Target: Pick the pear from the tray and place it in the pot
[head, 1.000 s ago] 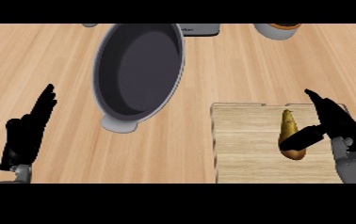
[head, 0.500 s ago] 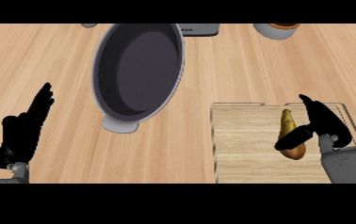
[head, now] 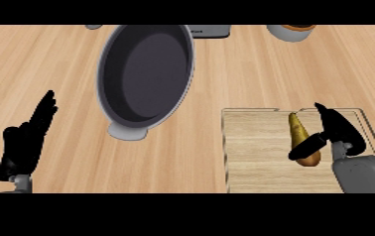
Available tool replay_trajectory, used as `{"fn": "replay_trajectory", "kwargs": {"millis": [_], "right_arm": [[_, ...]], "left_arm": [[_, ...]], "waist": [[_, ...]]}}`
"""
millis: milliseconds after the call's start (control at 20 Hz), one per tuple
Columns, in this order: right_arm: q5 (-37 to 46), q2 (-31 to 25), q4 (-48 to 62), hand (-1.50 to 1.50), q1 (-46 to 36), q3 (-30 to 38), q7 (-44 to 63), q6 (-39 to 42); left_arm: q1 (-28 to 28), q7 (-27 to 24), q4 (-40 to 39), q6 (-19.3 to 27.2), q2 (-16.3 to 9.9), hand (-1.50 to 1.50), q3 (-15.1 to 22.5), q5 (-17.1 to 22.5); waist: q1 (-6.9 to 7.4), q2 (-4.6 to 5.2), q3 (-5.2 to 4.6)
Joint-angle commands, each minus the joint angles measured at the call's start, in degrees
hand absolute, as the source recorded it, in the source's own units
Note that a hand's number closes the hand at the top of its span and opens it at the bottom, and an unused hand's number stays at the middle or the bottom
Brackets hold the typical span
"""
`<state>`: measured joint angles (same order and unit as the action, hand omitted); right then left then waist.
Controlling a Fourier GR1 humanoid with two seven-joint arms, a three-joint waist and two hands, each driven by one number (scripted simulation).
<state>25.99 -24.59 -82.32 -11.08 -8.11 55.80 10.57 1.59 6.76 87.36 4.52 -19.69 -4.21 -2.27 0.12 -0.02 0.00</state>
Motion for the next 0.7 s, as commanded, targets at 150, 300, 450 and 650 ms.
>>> {"fn": "replay_trajectory", "kwargs": {"millis": [150,300,450,650], "right_arm": [[3.83,2.4,6.28,1.5,-2.15,-0.96,-6.79,1.99],[4.38,1.57,2.41,1.5,-0.99,0.6,-6.03,3.54],[7.51,4.45,8.67,1.5,-2.65,1.48,-9.81,1.92],[8.08,3.54,3.1,1.5,-0.07,3.87,-9.15,4.15]], "left_arm": [[-1.43,1.96,1.53,-1.7,0.41,0.0,-1.36,-0.84],[2.65,4.7,7.88,-0.21,2.36,0.0,0.29,-3.16],[0.79,0.01,1.05,-2.51,2.42,0.0,-2.95,-2.43],[2.23,-2.97,-0.02,-2.8,3.79,0.0,-3.94,-3.49]], "waist": [[0.13,0.03,0.01],[0.09,-0.07,0.01],[0.11,0.02,0.0],[-0.01,-0.01,-0.01]]}}
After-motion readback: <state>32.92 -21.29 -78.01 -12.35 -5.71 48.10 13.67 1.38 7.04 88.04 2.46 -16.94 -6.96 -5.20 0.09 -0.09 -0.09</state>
